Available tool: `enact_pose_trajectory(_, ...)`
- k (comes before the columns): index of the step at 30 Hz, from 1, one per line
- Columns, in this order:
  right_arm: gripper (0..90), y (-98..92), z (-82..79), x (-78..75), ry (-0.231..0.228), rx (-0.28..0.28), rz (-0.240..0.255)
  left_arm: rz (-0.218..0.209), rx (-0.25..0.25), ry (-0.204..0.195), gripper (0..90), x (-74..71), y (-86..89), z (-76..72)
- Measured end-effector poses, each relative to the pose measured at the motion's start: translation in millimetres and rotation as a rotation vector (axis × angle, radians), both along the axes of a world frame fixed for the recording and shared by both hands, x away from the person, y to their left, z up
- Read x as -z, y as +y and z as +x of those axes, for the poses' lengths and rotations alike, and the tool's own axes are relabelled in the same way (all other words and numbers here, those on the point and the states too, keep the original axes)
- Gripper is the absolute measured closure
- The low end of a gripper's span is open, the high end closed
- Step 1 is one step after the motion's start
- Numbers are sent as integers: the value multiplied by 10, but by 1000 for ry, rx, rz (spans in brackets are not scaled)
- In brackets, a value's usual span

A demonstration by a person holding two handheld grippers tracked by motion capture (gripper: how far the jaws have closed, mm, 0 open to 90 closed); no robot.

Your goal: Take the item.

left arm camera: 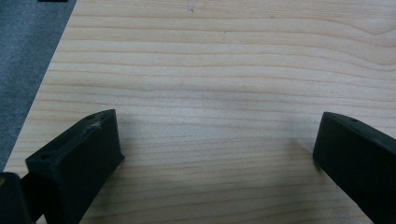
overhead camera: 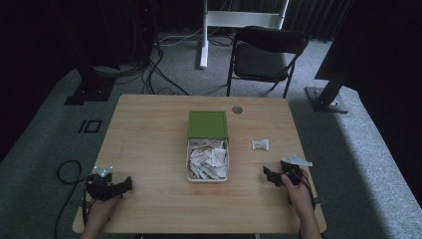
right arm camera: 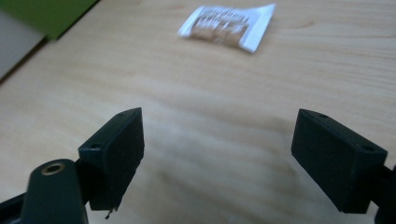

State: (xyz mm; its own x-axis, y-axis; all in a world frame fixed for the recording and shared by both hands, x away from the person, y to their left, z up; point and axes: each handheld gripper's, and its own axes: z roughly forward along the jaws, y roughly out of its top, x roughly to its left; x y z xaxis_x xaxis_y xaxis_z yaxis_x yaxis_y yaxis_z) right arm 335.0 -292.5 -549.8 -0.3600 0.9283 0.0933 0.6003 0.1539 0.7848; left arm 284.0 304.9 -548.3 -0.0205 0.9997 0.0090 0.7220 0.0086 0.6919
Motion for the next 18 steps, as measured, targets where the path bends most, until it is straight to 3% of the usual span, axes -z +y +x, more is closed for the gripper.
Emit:
enact_pose_trajectory(13, 173, 6, -254, -21, -10, -87, -36, 1, 1, 2, 14, -1, 1, -1)
enact_pose_trajectory(18, 173, -6, -326, 10, 2, -92, -46, 1, 1, 2, 14, -1, 1, 0)
